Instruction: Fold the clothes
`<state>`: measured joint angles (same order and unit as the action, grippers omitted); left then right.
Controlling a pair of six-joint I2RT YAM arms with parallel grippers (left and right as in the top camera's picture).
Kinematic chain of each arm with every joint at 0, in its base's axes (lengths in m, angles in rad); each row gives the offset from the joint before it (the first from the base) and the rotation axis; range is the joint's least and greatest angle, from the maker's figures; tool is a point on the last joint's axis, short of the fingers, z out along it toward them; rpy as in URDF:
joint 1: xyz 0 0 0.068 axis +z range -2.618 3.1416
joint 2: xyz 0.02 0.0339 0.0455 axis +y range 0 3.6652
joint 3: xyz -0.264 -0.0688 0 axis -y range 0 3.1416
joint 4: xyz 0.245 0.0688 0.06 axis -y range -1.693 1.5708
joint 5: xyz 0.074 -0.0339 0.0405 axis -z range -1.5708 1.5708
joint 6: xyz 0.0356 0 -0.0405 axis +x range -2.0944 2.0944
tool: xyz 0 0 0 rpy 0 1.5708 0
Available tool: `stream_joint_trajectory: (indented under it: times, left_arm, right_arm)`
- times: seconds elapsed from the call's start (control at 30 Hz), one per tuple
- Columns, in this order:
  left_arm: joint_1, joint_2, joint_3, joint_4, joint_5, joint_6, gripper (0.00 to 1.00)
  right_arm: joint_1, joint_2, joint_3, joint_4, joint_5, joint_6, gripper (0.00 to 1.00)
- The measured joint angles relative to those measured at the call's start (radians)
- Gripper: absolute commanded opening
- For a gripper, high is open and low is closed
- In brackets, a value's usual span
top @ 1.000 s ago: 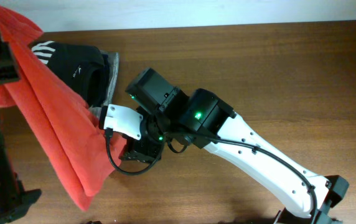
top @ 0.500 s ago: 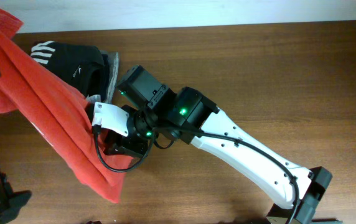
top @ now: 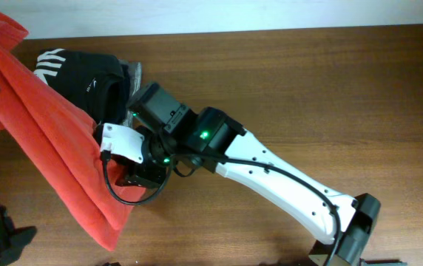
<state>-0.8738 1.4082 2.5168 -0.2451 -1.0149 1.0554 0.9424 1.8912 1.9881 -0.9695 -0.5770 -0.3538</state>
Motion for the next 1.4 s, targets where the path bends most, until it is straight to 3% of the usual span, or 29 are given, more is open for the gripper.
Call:
stream_joint_trajectory:
  times: [0.1,0.23,0.47,0.6,0.77,0.93,1.13,1.3,1.4]
  left_arm:
    - [0.000,0.000,0.000,0.000,0.000,0.000,0.01]
    - [0.000,0.000,0.000,0.000,0.000,0.000,0.01]
    - [0.000,0.000,0.000,-0.002,-0.014,0.000,0.01]
    - [0.000,0.000,-0.001,-0.007,-0.034,0.000,0.00]
    - [-0.007,0.000,-0.006,-0.027,-0.088,-0.010,0.00]
    - [-0.120,0.002,-0.010,-0.175,-0.169,-0.027,0.00]
    - [-0.307,0.021,-0.053,-0.320,-0.355,-0.047,0.00]
    - [-0.403,0.037,-0.126,-0.326,-0.384,-0.066,0.00]
    - [-0.419,0.041,-0.142,-0.177,-0.279,-0.029,0.00]
  right_arm:
    - [0.001,0.007,0.000,0.023,-0.002,0.016,0.04]
    - [0.001,0.007,0.000,0.022,0.027,0.021,0.04]
    - [-0.027,-0.033,-0.001,-0.105,0.266,0.125,0.04]
    - [-0.151,-0.203,-0.008,-0.209,0.471,0.254,0.04]
    - [-0.443,-0.568,-0.007,-0.274,0.708,0.381,0.04]
    - [-0.630,-0.780,0.018,-0.264,0.761,0.417,0.04]
    - [-0.704,-0.880,0.104,-0.300,0.792,0.468,0.04]
    - [-0.706,-0.882,0.162,-0.378,0.848,0.531,0.04]
    - [-0.706,-0.880,0.172,-0.378,0.855,0.538,0.04]
